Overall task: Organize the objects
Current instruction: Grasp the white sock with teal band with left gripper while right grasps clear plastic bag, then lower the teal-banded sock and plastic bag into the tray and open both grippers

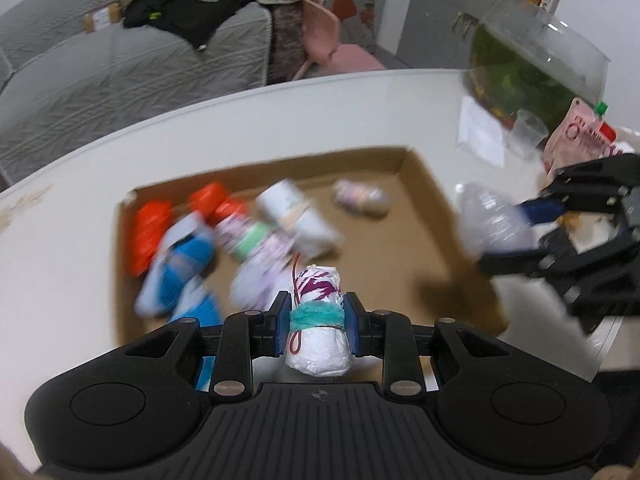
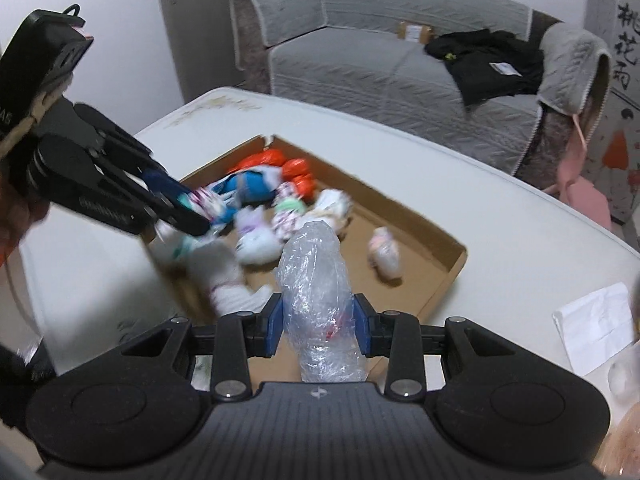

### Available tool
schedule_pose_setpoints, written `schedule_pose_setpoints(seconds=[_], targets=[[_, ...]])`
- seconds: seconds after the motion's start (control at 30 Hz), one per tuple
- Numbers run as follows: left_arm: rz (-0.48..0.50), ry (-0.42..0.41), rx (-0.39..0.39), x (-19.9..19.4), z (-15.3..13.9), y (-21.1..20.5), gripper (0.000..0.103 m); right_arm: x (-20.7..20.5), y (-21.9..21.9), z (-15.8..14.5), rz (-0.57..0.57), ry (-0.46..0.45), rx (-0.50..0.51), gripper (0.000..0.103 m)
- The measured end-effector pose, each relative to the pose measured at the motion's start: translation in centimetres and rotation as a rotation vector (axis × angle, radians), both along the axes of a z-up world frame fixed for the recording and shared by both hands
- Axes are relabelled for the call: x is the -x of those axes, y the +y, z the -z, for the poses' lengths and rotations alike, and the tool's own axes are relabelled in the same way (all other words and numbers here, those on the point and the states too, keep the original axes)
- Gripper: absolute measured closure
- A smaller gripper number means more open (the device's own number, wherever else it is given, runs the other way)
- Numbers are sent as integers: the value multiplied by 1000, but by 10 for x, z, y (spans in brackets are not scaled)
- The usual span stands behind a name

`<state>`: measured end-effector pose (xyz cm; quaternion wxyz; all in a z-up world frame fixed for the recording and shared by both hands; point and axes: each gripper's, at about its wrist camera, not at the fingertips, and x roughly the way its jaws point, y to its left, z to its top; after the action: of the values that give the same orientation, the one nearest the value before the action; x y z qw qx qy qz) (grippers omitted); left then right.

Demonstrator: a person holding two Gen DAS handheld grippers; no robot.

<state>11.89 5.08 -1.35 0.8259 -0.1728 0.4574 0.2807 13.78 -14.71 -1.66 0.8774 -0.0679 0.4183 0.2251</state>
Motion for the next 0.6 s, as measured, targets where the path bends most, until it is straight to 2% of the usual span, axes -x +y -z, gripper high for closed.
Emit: schedule_pose_setpoints(seconds=[0.17, 0.23, 0.27, 0.47, 0.6], targets=[[42, 20, 15, -48, 20, 5, 69, -23, -5, 10, 17, 5, 31, 70], [40, 26, 36, -61, 31, 10, 69, -30, -9, 15, 21, 20, 34, 70], [-1, 31, 45, -65, 36, 12, 69, -33, -11, 18, 24, 26, 39, 70], [3, 84, 65, -73, 66, 23, 69, -51, -14, 37, -5, 74, 71, 70], [-12, 93, 45, -79, 77, 37, 69, -63, -10, 50, -23, 102, 83, 70]])
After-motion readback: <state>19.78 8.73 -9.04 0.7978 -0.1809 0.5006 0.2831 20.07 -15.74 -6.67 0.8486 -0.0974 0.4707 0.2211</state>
